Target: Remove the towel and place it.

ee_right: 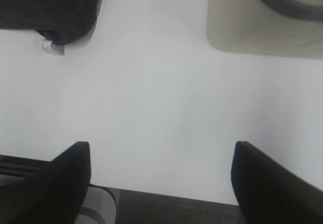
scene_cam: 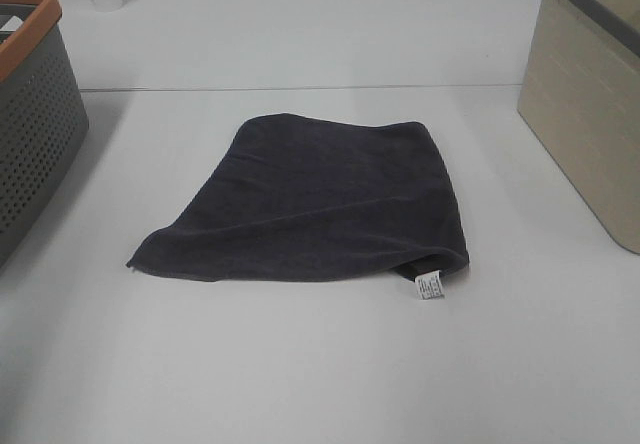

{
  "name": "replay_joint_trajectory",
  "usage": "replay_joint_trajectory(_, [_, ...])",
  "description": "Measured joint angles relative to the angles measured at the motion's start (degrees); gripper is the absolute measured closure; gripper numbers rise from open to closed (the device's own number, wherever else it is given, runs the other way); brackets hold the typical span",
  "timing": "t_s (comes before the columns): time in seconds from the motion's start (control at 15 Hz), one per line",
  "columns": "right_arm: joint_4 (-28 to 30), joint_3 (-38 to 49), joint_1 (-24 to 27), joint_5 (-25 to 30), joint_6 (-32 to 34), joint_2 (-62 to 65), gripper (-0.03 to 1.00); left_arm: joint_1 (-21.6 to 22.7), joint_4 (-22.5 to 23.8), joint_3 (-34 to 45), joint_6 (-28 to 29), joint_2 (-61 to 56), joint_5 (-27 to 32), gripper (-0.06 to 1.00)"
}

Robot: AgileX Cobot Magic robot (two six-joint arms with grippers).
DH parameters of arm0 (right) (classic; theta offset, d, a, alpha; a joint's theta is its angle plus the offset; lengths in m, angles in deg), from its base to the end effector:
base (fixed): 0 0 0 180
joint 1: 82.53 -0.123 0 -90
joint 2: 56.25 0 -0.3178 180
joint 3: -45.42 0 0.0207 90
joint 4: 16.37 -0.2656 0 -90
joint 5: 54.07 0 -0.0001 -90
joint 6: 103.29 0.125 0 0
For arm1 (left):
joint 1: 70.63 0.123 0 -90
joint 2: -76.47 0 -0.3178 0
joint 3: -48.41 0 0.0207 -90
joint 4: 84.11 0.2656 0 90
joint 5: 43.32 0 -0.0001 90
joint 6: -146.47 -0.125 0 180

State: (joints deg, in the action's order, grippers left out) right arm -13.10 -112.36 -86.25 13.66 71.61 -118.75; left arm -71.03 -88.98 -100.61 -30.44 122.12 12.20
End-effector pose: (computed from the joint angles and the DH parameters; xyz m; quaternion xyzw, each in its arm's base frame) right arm 0.1736 0.0047 0.3393 -0.0789 0.9676 -0.0311 0.2377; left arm 0.1239 -0.0096 0.3482 -0.0292 0.9128 -0.0541 0.4037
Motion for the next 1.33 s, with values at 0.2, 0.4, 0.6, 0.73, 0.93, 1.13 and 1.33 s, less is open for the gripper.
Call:
replay_joint_trajectory(0.2, [-0.2,10.9,0.0,-0.6,0.0,11.3,0.21,0.0,0.1,7.5,0.8,-10.3,-0.2,0.06])
replay_joint_trajectory(0.4, [-0.7,17.9,0.0,-1.1,0.0,21.2,0.21,0.0,0.1,12.5,1.0,-18.0,-0.2,0.06])
replay_joint_trajectory(0.6, [-1.0,24.3,0.0,-2.0,0.0,31.9,0.21,0.0,0.2,15.0,1.0,-26.0,0.6,0.06])
replay_joint_trajectory(0.73, [-1.8,25.0,0.0,-3.4,-0.3,38.3,0.21,0.0,0.6,15.8,0.3,-29.3,3.4,0.06])
replay_joint_trajectory(0.93, [-6.0,25.6,0.0,-4.5,-4.0,43.3,0.21,0.0,0.7,17.6,-0.2,-33.2,3.7,0.06])
replay_joint_trajectory(1.13, [-10.1,26.7,0.0,-6.2,-6.5,46.3,0.21,0.0,0.7,17.8,-0.3,-37.4,3.8,0.06])
replay_joint_trajectory(1.33, [-10.6,26.8,0.0,-6.5,-7.5,48.6,0.21,0.0,0.9,17.8,-0.3,-39.0,3.9,0.06])
